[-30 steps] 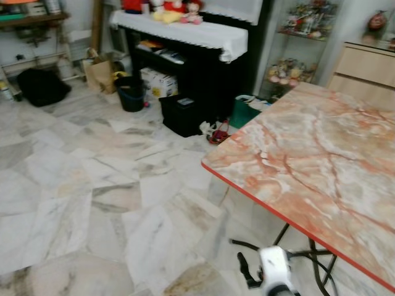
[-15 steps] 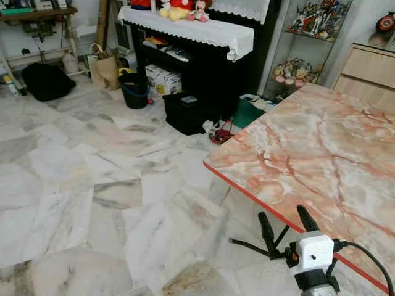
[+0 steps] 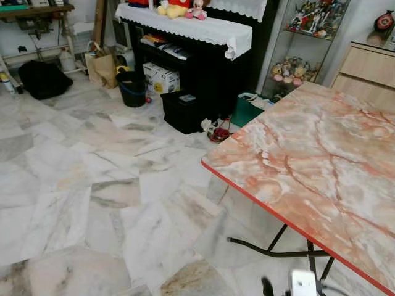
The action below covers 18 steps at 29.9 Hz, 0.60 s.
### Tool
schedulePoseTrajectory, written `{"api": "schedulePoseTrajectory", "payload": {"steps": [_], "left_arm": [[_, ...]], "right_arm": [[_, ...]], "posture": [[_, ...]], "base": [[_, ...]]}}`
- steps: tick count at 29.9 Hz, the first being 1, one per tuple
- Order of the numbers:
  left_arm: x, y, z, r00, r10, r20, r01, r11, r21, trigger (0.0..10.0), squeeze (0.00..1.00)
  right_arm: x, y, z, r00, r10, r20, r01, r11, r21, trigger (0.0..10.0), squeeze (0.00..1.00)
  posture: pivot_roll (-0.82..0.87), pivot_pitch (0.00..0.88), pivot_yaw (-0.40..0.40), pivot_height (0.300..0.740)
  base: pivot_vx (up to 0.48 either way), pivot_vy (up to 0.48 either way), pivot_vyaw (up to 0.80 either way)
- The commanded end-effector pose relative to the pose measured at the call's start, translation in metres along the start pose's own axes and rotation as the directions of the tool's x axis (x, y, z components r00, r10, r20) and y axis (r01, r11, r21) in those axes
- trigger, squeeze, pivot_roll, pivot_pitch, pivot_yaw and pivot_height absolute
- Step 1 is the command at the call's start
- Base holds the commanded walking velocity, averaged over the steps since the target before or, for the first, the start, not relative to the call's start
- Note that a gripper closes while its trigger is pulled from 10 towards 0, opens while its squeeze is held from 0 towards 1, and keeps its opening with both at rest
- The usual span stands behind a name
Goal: Hang hanger
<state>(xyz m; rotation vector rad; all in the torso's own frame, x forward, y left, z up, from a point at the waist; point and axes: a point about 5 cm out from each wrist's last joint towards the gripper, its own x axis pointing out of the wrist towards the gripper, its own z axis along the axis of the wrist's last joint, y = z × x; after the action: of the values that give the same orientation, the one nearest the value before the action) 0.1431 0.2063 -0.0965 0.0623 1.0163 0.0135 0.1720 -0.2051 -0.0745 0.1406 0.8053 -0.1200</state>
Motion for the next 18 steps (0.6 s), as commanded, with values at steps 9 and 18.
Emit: {"api": "schedulePoseTrajectory", "payload": {"steps": [9, 18], "left_arm": [[-0.001, -0.001, -0.009, 0.999, 0.004, -0.036, -0.004, 1.000, 0.002, 10.0, 0.00], [-0.002, 0.000, -0.009, 0.999, -0.002, -0.038, 0.002, 1.000, -0.001, 10.0, 0.00]], "right_arm": [[-0.013, -0.029, -0.035, 0.988, -0.071, -0.138, 0.079, 0.996, 0.051, 10.0, 0.00], [-0.005, -0.029, -0.019, 0.995, -0.042, -0.091, 0.048, 0.996, 0.071, 10.0, 0.00]], "posture": [[0.08, 0.039, -0.040, 0.740], [0.06, 0.031, -0.032, 0.740]], "base": [[0.000, 0.000, 0.00], [0.000, 0.000, 0.00]]}}
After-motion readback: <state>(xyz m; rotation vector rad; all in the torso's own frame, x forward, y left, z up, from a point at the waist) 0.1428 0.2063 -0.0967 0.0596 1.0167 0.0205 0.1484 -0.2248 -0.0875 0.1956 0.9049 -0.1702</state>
